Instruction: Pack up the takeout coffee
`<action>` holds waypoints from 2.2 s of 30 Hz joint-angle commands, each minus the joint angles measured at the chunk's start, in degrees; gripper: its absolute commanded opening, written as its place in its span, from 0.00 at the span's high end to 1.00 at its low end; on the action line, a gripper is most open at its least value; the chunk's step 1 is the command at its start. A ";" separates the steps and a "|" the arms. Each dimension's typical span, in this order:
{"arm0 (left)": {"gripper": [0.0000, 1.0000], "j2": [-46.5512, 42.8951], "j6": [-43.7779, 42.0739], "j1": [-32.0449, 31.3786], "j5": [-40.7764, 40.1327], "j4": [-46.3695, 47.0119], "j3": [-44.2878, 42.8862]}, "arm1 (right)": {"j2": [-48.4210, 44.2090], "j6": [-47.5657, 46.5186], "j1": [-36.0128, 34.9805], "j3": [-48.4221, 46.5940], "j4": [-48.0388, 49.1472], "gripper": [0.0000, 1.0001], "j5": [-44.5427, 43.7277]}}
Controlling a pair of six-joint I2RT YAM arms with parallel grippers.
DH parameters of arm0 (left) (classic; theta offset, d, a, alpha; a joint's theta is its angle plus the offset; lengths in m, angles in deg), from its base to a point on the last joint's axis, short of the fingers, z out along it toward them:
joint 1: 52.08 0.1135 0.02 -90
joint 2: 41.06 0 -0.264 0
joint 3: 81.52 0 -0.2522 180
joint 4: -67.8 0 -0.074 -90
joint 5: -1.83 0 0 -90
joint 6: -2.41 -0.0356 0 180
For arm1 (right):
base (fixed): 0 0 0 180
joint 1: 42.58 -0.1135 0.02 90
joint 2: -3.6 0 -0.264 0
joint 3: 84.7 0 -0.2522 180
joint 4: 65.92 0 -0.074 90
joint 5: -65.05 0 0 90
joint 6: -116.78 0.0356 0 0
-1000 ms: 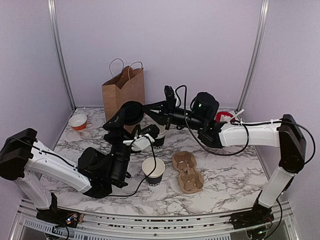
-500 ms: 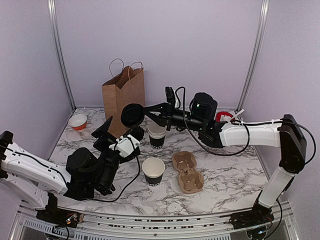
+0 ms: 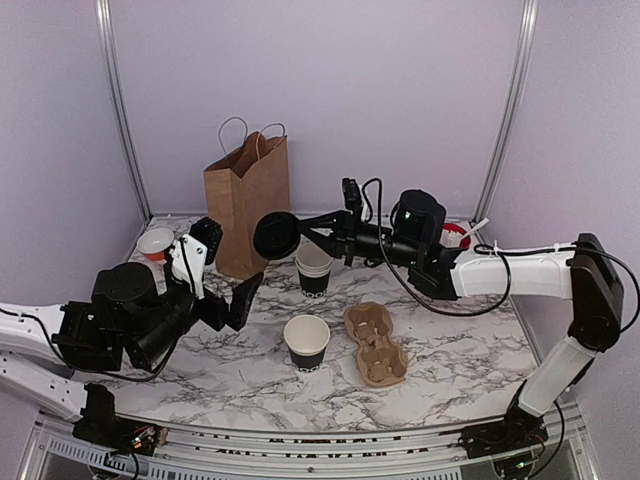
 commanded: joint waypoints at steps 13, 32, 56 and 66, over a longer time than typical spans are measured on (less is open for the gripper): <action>0.01 1.58 41.15 25.73 40.65 -18.31 -7.67 | -5.79 0.36 0.39 15.40 2.40 1.00 3.04; 0.01 12.31 46.51 28.01 52.56 -17.45 -6.39 | -4.10 7.66 0.47 27.03 14.37 1.00 5.18; 0.01 15.47 47.58 28.01 54.70 -16.29 -5.11 | 2.51 12.52 0.47 29.01 23.38 1.00 7.10; 0.01 16.47 47.55 28.01 55.27 -16.32 -5.06 | 4.51 13.50 0.47 30.06 25.74 1.00 7.26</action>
